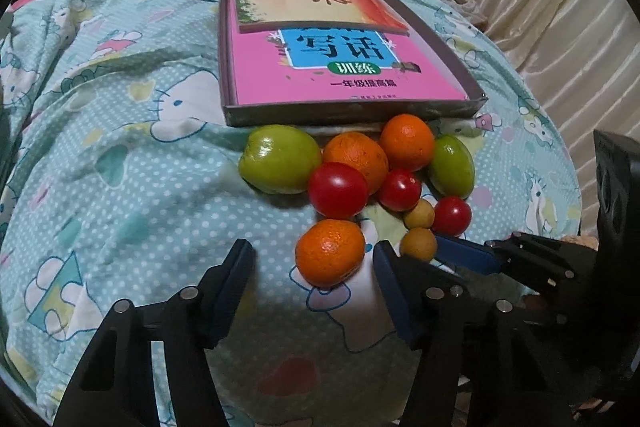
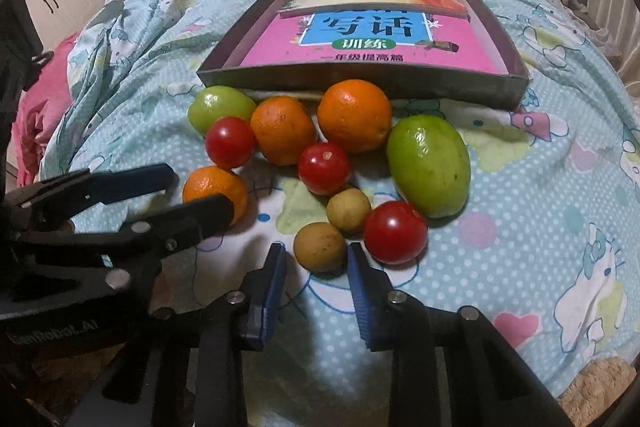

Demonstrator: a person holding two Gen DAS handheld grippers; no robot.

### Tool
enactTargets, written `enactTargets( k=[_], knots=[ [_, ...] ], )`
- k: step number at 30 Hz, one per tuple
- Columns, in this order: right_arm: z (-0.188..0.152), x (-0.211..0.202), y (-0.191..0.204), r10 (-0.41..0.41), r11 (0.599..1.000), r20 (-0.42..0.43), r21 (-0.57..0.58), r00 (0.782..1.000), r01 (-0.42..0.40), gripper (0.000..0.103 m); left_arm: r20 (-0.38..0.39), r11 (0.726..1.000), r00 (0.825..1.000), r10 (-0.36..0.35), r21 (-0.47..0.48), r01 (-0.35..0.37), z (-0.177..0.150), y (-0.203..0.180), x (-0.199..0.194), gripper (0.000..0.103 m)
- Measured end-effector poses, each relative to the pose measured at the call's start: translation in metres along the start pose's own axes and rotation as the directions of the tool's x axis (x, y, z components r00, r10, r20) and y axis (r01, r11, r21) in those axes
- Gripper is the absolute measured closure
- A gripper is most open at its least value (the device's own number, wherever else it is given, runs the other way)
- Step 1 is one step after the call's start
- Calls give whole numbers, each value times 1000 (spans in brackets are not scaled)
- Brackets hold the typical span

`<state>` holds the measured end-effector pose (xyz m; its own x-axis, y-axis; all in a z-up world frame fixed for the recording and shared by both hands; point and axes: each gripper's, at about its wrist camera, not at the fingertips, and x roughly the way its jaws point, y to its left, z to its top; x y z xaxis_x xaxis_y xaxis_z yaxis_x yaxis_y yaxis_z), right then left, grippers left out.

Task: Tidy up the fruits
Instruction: 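Grasp a mandarin orange with the left tool while the right tool grasps a brown kiwi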

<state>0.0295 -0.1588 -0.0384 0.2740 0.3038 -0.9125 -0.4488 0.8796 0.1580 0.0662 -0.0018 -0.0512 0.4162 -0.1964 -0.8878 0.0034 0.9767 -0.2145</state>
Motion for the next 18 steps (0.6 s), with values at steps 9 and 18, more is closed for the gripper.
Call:
enactTargets(
  k=[9, 18],
  knots=[
    [-1, 0, 0, 15, 1000, 18, -13, 1000, -14, 76, -17, 999, 999, -34, 1, 34, 2, 1, 12, 54],
    [-1, -11, -6, 35, 999, 66, 0, 997, -35, 76, -15, 994, 995, -103, -29, 103, 1, 6, 9, 65]
  ],
)
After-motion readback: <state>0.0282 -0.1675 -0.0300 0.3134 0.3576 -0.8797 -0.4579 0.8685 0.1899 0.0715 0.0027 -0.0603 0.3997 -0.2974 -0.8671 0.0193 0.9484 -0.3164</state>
